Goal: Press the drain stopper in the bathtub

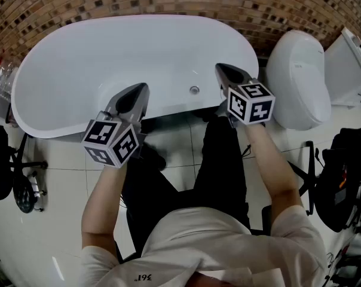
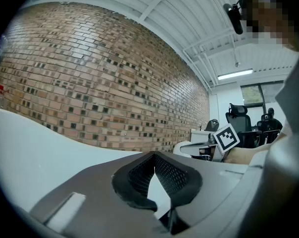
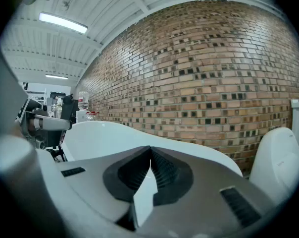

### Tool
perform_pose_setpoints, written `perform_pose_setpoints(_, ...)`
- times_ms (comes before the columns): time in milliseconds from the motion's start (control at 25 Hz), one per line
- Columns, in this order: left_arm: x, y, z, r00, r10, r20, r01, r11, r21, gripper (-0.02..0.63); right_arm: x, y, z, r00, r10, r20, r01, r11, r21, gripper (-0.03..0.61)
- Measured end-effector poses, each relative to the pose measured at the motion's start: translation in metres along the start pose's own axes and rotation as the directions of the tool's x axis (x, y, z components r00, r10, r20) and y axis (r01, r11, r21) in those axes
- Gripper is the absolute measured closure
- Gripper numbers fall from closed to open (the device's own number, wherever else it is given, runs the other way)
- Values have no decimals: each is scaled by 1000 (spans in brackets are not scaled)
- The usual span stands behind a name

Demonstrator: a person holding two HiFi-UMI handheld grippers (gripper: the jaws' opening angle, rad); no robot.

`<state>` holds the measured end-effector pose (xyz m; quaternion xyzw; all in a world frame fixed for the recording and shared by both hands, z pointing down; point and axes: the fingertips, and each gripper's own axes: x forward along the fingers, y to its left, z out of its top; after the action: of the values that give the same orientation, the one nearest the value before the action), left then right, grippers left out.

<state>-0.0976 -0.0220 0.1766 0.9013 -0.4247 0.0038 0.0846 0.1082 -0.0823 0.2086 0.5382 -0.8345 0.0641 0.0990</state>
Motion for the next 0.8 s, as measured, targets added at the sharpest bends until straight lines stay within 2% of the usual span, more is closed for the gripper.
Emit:
perform_pose_setpoints(120, 1, -7, 9, 1000, -8, -2, 8, 1000, 1, 607, -2, 0, 15, 1000, 5, 4, -5, 1000, -15, 565)
perform_pose_setpoints(400, 13, -21, 24, 999, -44, -17, 45, 997, 56, 607, 3, -3, 44, 1000, 7, 12, -6, 998, -65, 565)
perform_pose_setpoints(800, 53, -16, 45, 997, -71, -13, 72, 993, 98, 607, 37, -8, 76, 1000, 20, 8, -19, 994, -109, 564)
